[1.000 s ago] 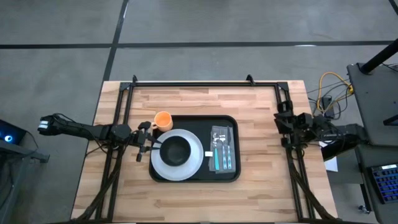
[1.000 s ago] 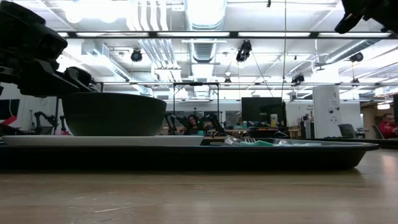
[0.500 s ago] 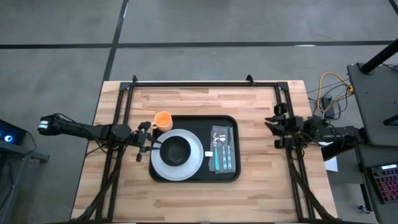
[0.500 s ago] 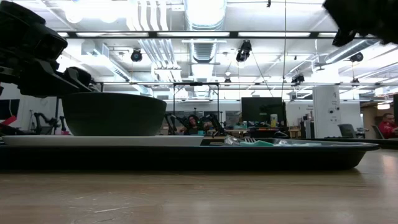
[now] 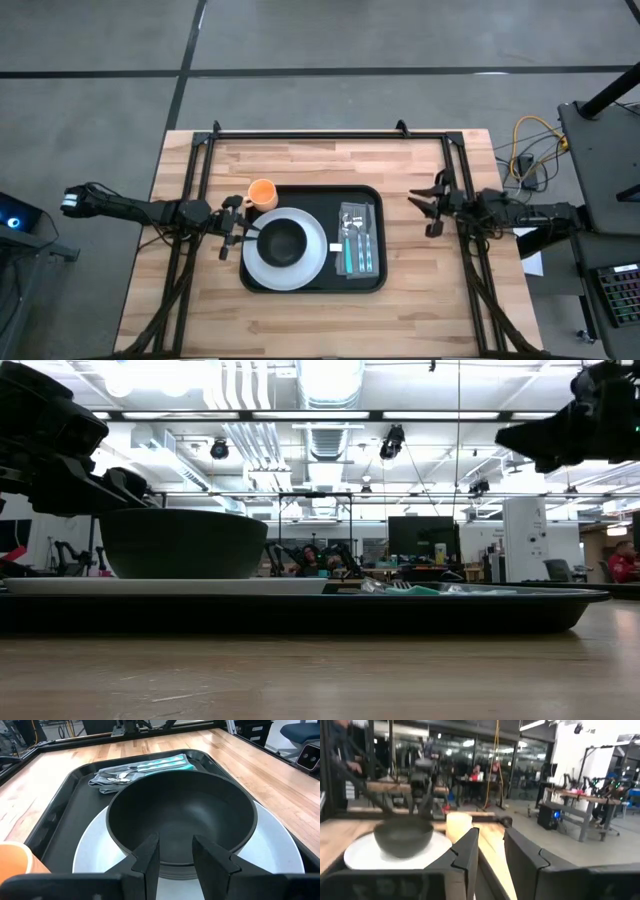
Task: Set up tray
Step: Return to Home Position
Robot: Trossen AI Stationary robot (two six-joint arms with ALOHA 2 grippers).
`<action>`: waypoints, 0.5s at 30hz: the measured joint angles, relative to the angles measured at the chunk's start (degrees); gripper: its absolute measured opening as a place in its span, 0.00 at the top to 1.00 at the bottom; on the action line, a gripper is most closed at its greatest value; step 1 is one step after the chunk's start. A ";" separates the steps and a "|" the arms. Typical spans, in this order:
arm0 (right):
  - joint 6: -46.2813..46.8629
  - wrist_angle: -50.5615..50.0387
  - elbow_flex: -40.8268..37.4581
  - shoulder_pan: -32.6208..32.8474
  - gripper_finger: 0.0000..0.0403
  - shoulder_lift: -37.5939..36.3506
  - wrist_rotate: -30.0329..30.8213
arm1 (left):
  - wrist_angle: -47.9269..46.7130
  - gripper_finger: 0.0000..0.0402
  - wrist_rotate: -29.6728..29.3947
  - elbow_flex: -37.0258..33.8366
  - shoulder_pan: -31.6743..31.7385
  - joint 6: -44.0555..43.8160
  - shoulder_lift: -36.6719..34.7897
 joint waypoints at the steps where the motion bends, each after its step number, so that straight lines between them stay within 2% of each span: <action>1: -0.20 -0.92 -0.02 0.00 0.80 0.04 -0.12 | 0.00 0.76 0.00 0.00 0.00 0.00 0.00; 9: -4.94 -5.42 -0.02 0.00 0.83 0.19 -0.97 | 0.02 0.76 -0.02 0.00 0.00 0.00 0.02; 15: -6.77 -5.40 -0.02 0.04 0.82 1.61 -0.99 | 0.02 0.76 0.00 0.00 0.01 0.00 0.00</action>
